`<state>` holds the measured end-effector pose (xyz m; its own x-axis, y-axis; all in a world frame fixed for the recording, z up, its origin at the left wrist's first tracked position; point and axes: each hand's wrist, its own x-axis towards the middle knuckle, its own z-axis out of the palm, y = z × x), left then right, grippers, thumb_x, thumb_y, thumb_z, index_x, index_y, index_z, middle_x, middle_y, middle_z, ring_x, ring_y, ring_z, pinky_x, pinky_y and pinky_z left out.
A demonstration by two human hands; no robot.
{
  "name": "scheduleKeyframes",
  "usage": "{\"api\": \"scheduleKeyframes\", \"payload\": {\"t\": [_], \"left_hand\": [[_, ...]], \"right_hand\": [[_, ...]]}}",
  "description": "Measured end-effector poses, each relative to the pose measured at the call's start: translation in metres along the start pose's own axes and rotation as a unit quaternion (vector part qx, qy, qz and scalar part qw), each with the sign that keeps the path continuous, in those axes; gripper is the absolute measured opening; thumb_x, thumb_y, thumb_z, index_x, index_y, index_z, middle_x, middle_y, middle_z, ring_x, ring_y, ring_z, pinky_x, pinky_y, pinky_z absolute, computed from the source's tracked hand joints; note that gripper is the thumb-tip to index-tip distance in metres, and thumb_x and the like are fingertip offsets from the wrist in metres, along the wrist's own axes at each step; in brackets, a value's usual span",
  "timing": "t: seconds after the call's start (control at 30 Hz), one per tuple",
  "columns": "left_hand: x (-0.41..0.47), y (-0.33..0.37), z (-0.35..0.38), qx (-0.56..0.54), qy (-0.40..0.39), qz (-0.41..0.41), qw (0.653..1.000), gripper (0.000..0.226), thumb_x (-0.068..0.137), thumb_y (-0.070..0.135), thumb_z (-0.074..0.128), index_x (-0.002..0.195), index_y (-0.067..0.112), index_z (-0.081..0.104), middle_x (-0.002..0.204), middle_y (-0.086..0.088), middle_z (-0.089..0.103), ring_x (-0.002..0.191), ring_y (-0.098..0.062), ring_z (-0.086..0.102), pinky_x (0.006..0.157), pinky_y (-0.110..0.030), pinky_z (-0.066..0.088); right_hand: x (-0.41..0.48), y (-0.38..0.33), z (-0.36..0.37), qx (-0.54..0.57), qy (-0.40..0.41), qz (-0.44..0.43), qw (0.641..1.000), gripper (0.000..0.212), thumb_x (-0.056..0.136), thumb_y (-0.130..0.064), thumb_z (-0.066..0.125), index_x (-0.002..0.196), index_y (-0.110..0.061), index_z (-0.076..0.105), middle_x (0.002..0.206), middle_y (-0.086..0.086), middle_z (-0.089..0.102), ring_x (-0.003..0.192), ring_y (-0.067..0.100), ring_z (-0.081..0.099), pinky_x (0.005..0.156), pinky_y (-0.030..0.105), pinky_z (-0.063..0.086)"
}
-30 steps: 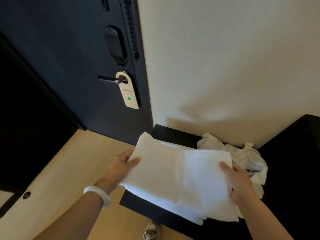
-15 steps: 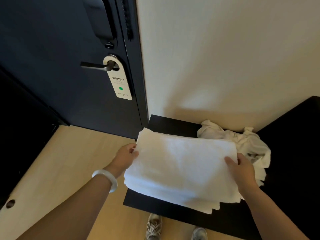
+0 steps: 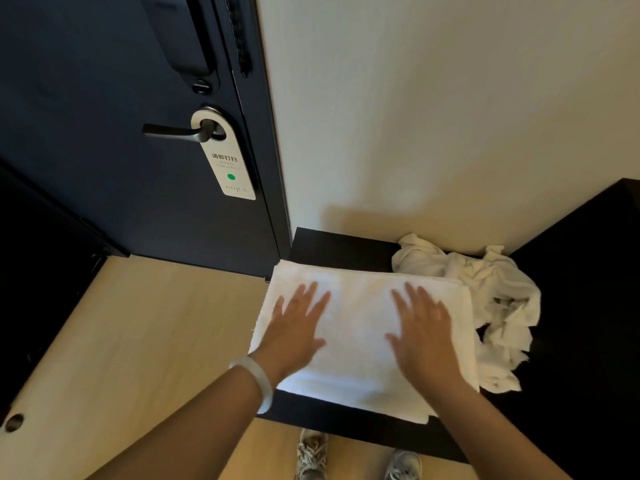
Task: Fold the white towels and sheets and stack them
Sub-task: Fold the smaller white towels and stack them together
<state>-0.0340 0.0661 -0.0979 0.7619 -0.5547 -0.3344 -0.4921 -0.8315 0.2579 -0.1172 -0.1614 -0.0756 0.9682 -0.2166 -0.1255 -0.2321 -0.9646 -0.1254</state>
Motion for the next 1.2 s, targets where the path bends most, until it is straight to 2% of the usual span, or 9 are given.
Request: {"api": "scheduleKeyframes", "payload": {"t": [0.07, 0.17, 0.33, 0.53, 0.7, 0.77, 0.87, 1.0, 1.2], "left_hand": [[0.005, 0.004, 0.012, 0.032, -0.06, 0.009, 0.998, 0.09, 0.094, 0.06, 0.047, 0.153, 0.036, -0.018, 0.155, 0.005, -0.036, 0.143, -0.026, -0.033, 0.118, -0.055, -0.013], [0.008, -0.008, 0.027, 0.046, -0.086, 0.008, 0.995, 0.086, 0.095, 0.066, 0.034, 0.148, 0.038, -0.027, 0.154, 0.005, -0.041, 0.14, -0.024, -0.039, 0.116, -0.055, -0.019], [0.016, -0.021, 0.047, 0.053, -0.06, 0.027, 0.996, 0.073, 0.096, 0.068, 0.011, 0.145, 0.039, -0.033, 0.15, 0.009, -0.046, 0.138, -0.02, -0.043, 0.116, -0.055, -0.018], [0.011, -0.013, 0.036, 0.052, -0.067, 0.021, 0.996, 0.074, 0.097, 0.066, 0.013, 0.145, 0.036, -0.035, 0.15, 0.006, -0.046, 0.139, -0.024, -0.041, 0.117, -0.055, -0.017], [0.014, 0.012, 0.013, 0.04, -0.11, -0.026, 0.993, 0.072, 0.102, 0.057, 0.022, 0.151, 0.031, -0.025, 0.156, -0.001, -0.036, 0.144, -0.029, -0.031, 0.12, -0.051, -0.008], [0.024, 0.035, 0.001, 0.024, -0.116, -0.04, 0.992, 0.07, 0.103, 0.052, 0.025, 0.155, 0.028, -0.014, 0.16, -0.004, -0.028, 0.148, -0.031, -0.021, 0.121, -0.047, -0.002], [0.041, 0.087, -0.013, 0.012, -0.087, -0.015, 0.996, 0.068, 0.103, 0.051, 0.029, 0.156, 0.029, -0.008, 0.163, -0.001, -0.021, 0.151, -0.027, -0.014, 0.121, -0.042, 0.0], [0.067, 0.173, -0.015, -0.024, -0.027, 0.039, 0.999, 0.067, 0.102, 0.051, 0.033, 0.157, 0.031, 0.001, 0.165, 0.005, -0.01, 0.152, -0.019, -0.004, 0.121, -0.035, 0.006], [0.101, 0.286, 0.02, -0.07, -0.006, 0.107, 0.992, 0.054, 0.104, 0.034, 0.038, 0.154, 0.026, 0.02, 0.164, 0.002, 0.003, 0.15, -0.015, 0.005, 0.116, -0.022, 0.004]], "right_hand": [[-0.002, -0.008, 0.021, -0.047, -0.109, -0.001, 0.993, 0.093, 0.094, -0.056, 0.051, 0.155, -0.031, -0.015, 0.162, 0.001, -0.025, 0.148, 0.029, -0.025, 0.115, 0.061, -0.013], [-0.005, 0.0, 0.043, -0.065, -0.156, 0.01, 0.986, 0.094, 0.095, -0.063, 0.038, 0.148, -0.03, -0.031, 0.152, 0.0, -0.045, 0.14, 0.029, -0.041, 0.112, 0.069, -0.013], [-0.001, 0.013, 0.061, -0.066, -0.128, -0.024, 0.989, 0.084, 0.095, -0.066, 0.021, 0.149, -0.028, -0.03, 0.154, -0.001, -0.043, 0.141, 0.026, -0.041, 0.114, 0.065, -0.014], [0.002, 0.015, 0.046, -0.036, -0.173, -0.033, 0.984, 0.08, 0.099, -0.059, 0.024, 0.147, -0.031, -0.033, 0.151, -0.004, -0.046, 0.138, 0.024, -0.044, 0.114, 0.063, -0.018], [0.002, 0.03, 0.01, 0.072, -0.209, -0.041, 0.974, 0.065, 0.103, -0.046, 0.036, 0.158, -0.029, 0.006, 0.164, -0.007, -0.017, 0.147, 0.014, -0.025, 0.117, 0.047, -0.017], [0.0, 0.05, -0.008, 0.159, -0.194, -0.019, 0.968, 0.059, 0.103, -0.042, 0.041, 0.156, -0.027, 0.021, 0.166, -0.008, 0.003, 0.151, 0.01, -0.004, 0.121, 0.034, -0.004], [-0.003, 0.093, -0.031, 0.245, -0.147, 0.051, 0.957, 0.053, 0.103, -0.032, 0.046, 0.153, -0.023, 0.029, 0.161, -0.005, 0.023, 0.147, 0.012, 0.019, 0.117, 0.023, 0.015], [0.0, 0.166, -0.042, 0.303, -0.115, 0.175, 0.929, 0.047, 0.102, -0.023, 0.049, 0.147, -0.016, 0.037, 0.149, 0.002, 0.041, 0.128, 0.013, 0.042, 0.108, 0.024, 0.031], [0.016, 0.246, -0.02, 0.299, -0.163, 0.289, 0.895, 0.064, 0.097, -0.029, 0.058, 0.152, -0.016, 0.028, 0.155, 0.007, 0.028, 0.139, 0.029, 0.032, 0.112, 0.04, 0.036]]}}
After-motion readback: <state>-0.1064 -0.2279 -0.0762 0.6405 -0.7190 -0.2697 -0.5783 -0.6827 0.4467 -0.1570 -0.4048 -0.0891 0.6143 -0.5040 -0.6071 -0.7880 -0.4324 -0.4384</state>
